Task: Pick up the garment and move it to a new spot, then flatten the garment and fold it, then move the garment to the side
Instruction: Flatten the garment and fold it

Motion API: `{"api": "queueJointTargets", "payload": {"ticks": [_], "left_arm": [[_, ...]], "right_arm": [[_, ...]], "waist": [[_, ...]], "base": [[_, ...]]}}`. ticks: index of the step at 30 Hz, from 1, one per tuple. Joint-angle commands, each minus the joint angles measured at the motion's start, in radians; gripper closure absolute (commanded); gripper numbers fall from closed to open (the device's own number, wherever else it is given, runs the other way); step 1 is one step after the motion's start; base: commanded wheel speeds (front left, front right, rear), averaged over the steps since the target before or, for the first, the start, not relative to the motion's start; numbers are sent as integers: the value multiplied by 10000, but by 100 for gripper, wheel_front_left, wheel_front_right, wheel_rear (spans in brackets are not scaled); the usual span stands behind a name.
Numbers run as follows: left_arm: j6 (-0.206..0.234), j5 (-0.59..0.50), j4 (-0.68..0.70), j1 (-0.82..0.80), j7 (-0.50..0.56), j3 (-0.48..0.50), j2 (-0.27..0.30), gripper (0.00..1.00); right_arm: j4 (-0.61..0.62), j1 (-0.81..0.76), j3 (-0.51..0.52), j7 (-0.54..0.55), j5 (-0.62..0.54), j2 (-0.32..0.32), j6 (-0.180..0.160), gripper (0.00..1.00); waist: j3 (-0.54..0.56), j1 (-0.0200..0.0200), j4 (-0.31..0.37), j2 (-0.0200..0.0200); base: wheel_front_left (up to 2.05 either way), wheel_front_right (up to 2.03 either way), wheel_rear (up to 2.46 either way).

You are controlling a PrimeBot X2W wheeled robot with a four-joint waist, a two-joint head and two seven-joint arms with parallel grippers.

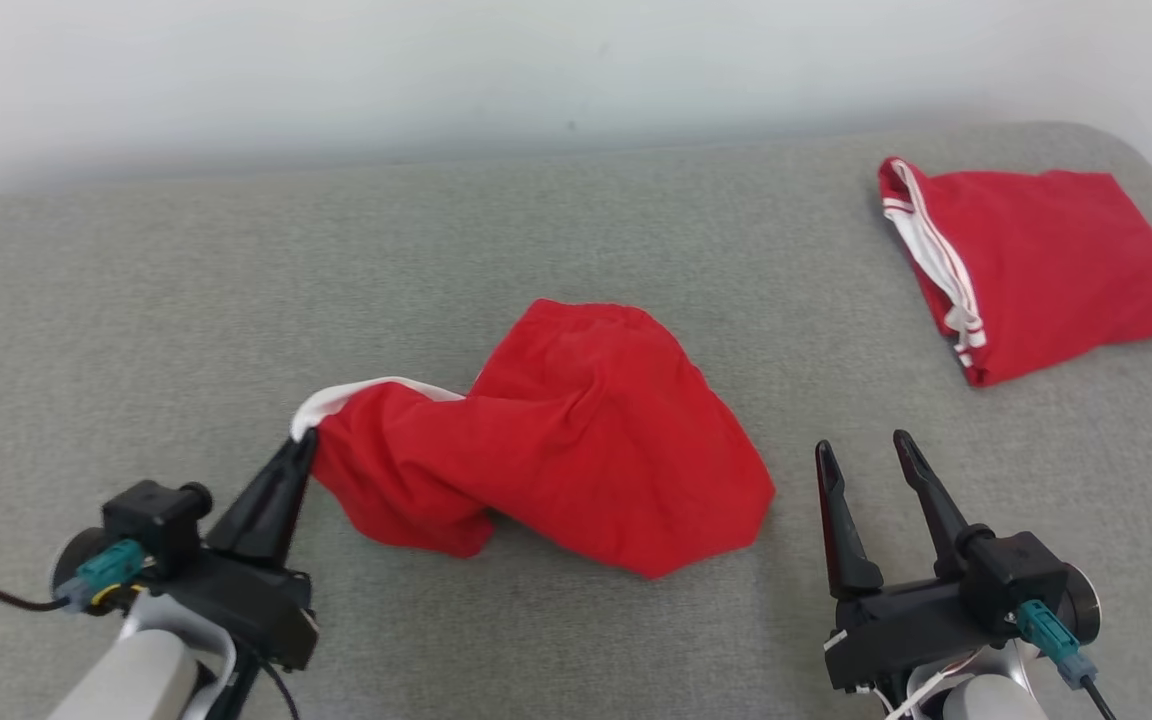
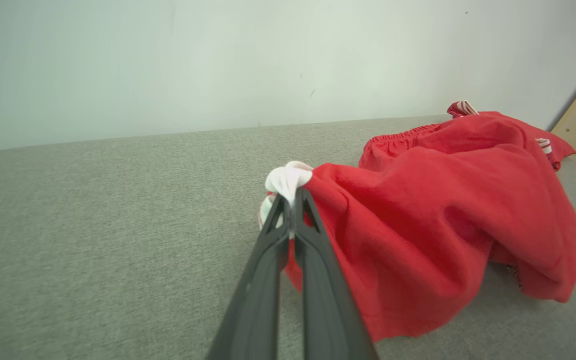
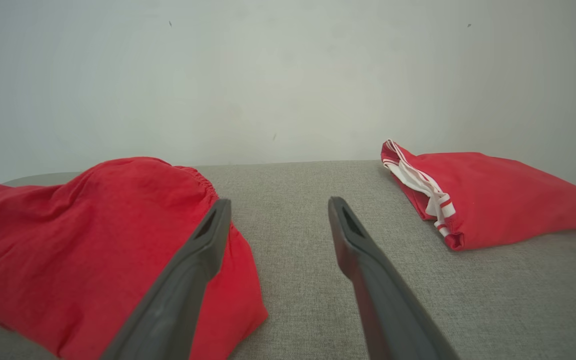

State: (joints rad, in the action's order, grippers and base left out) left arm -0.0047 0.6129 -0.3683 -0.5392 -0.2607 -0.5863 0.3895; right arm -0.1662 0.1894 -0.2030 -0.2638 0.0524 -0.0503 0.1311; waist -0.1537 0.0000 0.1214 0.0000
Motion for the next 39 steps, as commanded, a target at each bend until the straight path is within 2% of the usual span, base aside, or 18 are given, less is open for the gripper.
{"api": "queueJointTargets", "payload": {"ticks": [1,7,10,16,21,26,27,28,33,39], "left_arm": [[184,-165,299,266,-59,146,255,100],[768,-169,1641,583,144,717,1154,100],[921,-213,2174,508,444,924,1700,100],[1030,-227,2746,295,974,1193,2445,100],[1179,-38,2980,658,1046,1188,2375,100],[1256,157,2655,1202,884,1066,2107,100],[1300,169,2520,1317,795,1078,2074,78],[1316,112,2378,1402,711,1062,2054,0],[1580,96,2067,1774,178,1315,1745,0],[2087,-575,2880,2347,-61,2150,1101,0]], "right_arm": [[-6,-186,9,-11,47,-4,-8,0],[3,-229,-23,-11,92,-4,-8,0],[-13,-166,-92,-11,120,-5,-8,0],[-24,-3,-161,-11,213,-5,-8,0],[-56,-50,-136,-11,253,-5,-8,0],[-62,-81,-62,-11,213,-7,-8,0],[-63,-77,-49,-11,203,-5,-8,0],[-81,-78,-57,-11,197,-5,-8,0],[-192,-114,-37,-11,238,-8,-8,0],[-341,-129,24,-11,123,-5,-8,0]], "waist": [[244,0,-350,0],[286,0,-574,0],[236,0,-540,0],[91,0,-228,0],[46,0,-62,0],[43,0,-71,0],[49,0,-92,0],[59,0,-124,0],[104,0,-345,0],[173,0,-703,0]], "base": [[0,0,0],[0,0,0],[0,0,0],[0,0,0],[0,0,0],[0,0,0],[0,0,0],[0,0,0],[0,0,0],[0,0,0]]}}
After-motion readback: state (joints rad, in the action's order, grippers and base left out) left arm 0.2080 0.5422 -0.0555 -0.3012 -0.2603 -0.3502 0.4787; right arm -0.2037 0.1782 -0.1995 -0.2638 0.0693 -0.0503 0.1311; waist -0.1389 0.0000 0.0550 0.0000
